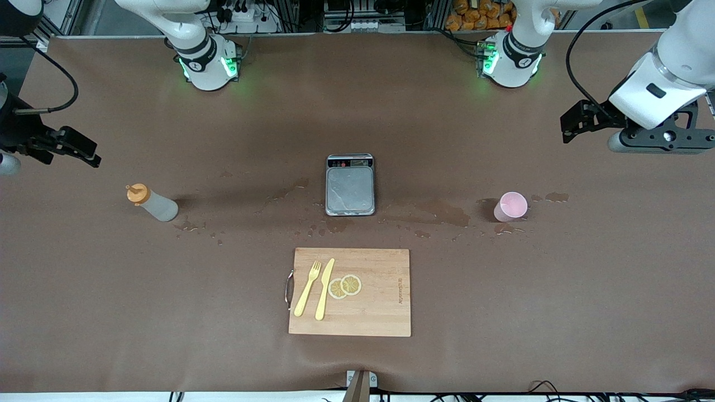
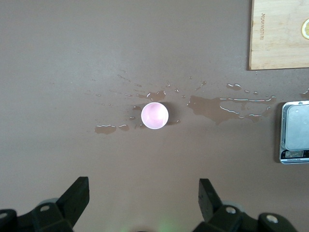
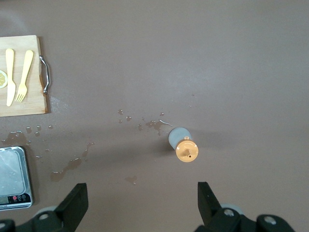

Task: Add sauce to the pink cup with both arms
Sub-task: 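Move the left gripper down toward the pink cup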

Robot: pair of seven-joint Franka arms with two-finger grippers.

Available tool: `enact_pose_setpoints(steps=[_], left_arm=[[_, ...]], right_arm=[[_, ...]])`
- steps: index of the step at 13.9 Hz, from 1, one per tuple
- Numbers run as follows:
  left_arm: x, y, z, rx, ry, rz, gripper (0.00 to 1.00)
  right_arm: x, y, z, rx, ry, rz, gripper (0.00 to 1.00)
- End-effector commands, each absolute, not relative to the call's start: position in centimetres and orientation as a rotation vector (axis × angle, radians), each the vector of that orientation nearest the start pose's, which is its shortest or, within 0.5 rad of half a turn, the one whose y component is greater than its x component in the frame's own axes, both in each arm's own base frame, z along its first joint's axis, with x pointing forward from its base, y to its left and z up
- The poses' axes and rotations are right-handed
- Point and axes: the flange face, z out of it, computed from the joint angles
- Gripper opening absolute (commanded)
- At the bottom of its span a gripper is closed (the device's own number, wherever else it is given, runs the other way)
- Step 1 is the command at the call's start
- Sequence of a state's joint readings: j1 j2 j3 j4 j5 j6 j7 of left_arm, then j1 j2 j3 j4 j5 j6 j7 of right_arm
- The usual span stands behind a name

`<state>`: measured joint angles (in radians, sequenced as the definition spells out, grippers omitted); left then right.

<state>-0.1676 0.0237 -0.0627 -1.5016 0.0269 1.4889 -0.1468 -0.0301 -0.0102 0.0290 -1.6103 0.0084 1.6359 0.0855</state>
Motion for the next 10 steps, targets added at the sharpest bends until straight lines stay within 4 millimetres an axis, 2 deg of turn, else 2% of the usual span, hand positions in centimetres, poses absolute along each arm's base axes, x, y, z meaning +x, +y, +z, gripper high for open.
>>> enact_pose_setpoints(steps=[1,8,10], left_arm=[[53.3,-12.3,64.6,-3.123,0.121,0.034,1.0],[53.1,-13.5,64.4,-3.117,0.156,0.038,1.0],[53.1,-13.7,64.3,-3.121,0.169,0.041,1.0]], right_arm=[[55.6,-0.1,61.9,-3.144,0.144,-0.068,1.0],[55.5,-0.3,61.9,-3.146,0.149,-0.061,1.0],[55.6,-1.9,61.8,-3.148,0.175,-0.059,1.0]])
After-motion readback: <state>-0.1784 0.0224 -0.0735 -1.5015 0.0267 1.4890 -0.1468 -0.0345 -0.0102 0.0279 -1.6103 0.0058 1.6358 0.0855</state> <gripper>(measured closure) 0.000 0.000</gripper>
